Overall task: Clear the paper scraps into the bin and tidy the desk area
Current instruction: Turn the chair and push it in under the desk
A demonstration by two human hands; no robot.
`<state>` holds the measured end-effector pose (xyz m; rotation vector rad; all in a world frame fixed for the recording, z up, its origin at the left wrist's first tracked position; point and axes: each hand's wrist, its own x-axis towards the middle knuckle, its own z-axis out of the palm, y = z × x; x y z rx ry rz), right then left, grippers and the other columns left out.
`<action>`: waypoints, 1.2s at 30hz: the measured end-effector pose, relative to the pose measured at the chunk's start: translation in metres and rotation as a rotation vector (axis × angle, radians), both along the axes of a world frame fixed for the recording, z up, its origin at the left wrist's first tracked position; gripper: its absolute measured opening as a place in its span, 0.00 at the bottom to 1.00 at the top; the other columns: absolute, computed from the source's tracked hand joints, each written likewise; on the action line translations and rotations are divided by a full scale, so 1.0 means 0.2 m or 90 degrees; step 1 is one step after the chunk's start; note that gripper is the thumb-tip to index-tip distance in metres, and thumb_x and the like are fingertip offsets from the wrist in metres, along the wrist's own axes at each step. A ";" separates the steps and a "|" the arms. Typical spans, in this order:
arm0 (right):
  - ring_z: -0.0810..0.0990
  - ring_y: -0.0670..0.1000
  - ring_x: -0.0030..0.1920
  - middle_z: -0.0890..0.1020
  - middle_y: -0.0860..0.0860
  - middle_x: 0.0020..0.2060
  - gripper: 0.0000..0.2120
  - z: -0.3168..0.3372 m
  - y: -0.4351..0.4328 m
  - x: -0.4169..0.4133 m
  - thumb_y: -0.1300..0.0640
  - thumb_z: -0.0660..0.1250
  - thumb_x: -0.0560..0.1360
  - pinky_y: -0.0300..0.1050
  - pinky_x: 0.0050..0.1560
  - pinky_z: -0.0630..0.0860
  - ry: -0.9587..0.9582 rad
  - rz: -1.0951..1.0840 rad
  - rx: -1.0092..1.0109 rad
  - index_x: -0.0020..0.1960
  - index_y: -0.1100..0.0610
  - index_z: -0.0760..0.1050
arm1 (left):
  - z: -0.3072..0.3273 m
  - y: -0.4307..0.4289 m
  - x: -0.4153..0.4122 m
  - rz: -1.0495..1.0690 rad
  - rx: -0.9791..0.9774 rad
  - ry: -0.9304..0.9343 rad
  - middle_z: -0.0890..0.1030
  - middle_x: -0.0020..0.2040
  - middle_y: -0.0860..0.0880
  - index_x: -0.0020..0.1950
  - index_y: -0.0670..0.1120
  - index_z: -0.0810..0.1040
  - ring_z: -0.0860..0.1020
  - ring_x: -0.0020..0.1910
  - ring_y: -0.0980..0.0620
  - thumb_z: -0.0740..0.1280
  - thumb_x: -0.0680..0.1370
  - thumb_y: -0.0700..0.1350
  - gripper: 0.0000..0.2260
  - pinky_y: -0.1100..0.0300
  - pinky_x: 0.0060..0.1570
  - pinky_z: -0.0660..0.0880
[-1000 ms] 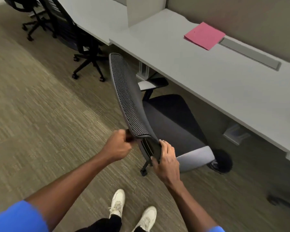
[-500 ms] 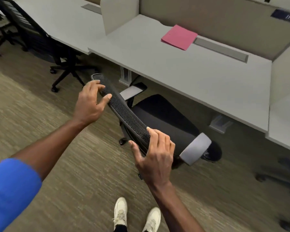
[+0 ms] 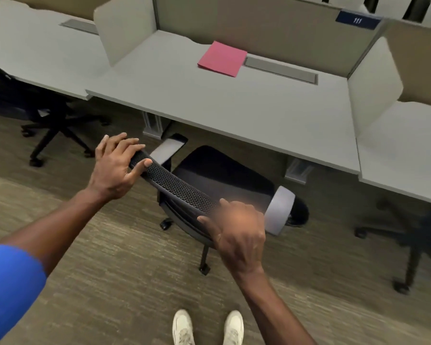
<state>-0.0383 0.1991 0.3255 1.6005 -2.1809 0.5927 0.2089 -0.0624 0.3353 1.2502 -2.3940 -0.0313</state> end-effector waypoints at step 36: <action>0.79 0.53 0.45 0.84 0.50 0.44 0.24 0.01 -0.63 -0.90 0.40 0.55 0.87 0.54 0.46 0.73 -0.077 -0.005 -0.079 0.49 0.52 0.84 | -0.10 -0.41 -0.62 0.044 -0.056 -0.010 0.79 0.59 0.51 0.59 0.54 0.78 0.73 0.66 0.45 0.47 0.86 0.65 0.24 0.44 0.76 0.61</action>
